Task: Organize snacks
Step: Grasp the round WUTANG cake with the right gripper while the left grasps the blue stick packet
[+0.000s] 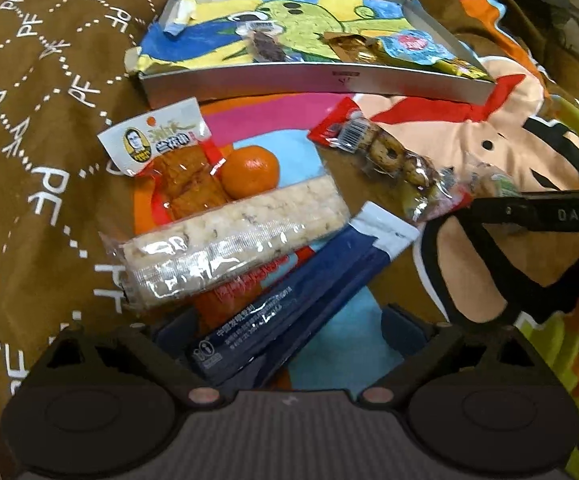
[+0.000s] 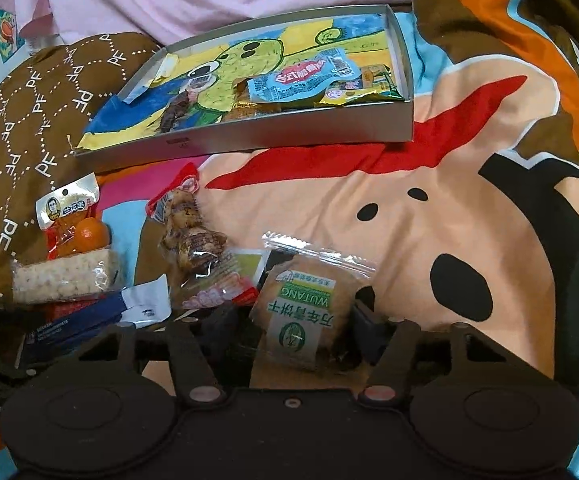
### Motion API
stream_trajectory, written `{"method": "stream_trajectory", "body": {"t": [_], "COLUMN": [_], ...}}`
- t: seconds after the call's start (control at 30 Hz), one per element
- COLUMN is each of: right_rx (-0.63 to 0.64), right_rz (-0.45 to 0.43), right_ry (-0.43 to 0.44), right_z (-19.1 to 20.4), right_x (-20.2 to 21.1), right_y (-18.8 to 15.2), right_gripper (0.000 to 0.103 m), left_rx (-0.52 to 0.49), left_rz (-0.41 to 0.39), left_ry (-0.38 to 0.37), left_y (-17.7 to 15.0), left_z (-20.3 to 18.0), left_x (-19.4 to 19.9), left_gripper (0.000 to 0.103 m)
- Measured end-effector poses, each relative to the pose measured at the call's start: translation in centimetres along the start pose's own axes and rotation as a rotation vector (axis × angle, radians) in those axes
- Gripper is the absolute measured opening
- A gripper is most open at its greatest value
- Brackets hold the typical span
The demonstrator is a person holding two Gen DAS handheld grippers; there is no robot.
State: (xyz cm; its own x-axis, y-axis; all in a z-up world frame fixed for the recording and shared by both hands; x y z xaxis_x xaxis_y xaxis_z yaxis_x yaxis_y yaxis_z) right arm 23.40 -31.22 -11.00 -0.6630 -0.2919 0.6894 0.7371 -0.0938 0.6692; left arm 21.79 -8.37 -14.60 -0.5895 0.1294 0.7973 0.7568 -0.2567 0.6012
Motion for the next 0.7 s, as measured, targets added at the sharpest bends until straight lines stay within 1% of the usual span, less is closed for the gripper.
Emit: {"method": "stream_trajectory", "body": {"t": [0.13, 0.2, 0.33, 0.4, 0.43, 0.5, 0.57, 0.7], "right_rx": [-0.008, -0.007, 0.000, 0.002, 0.005, 0.013, 0.017, 0.017], "right_rz": [0.011, 0.022, 0.048, 0.062, 0.070, 0.083, 0.099, 0.115], "right_ry": [0.006, 0.011, 0.027, 0.043, 0.051, 0.065, 0.083, 0.102], "right_z": [-0.1, 0.0, 0.4, 0.7, 0.9, 1.2, 1.6, 2.1], "right_x": [0.4, 0.5, 0.8, 1.1, 1.2, 1.6, 1.9, 2.2], "right_y": [-0.3, -0.5, -1.0, -1.4, -1.6, -2.0, -2.4, -3.0], "right_gripper": [0.056, 0.055, 0.055, 0.055, 0.055, 0.055, 0.055, 0.058], "left_rx": [-0.009, -0.016, -0.036, -0.031, -0.026, -0.014, -0.007, 0.010], "left_rz": [0.020, 0.025, 0.040, 0.048, 0.051, 0.059, 0.061, 0.065], "left_ry": [-0.025, -0.049, -0.065, -0.079, -0.086, -0.112, -0.121, -0.114], "left_y": [-0.3, -0.5, -0.9, -1.1, -1.1, -1.3, -1.3, -1.1], "left_z": [-0.4, -0.7, -1.6, -2.1, -2.3, -2.7, -3.2, -3.6], "left_x": [0.6, 1.0, 1.7, 1.9, 2.1, 2.3, 2.4, 2.4], "left_gripper": [0.088, 0.078, 0.068, 0.060, 0.059, 0.051, 0.051, 0.051]}}
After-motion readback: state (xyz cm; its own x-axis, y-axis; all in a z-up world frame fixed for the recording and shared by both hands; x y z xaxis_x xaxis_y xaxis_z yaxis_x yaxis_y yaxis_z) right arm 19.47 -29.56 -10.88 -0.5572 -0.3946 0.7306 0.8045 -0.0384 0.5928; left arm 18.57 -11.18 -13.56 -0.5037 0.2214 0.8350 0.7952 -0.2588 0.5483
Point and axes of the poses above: each gripper's, at about its wrist camera, not at the fingertips, and x roughly against the way its jaws point, z to its left, y to its top, the point moved 9 cm from there along -x, roughly the way its jaws point, and after that the axes turned 11 degrees about y, right-handed, at the moved point
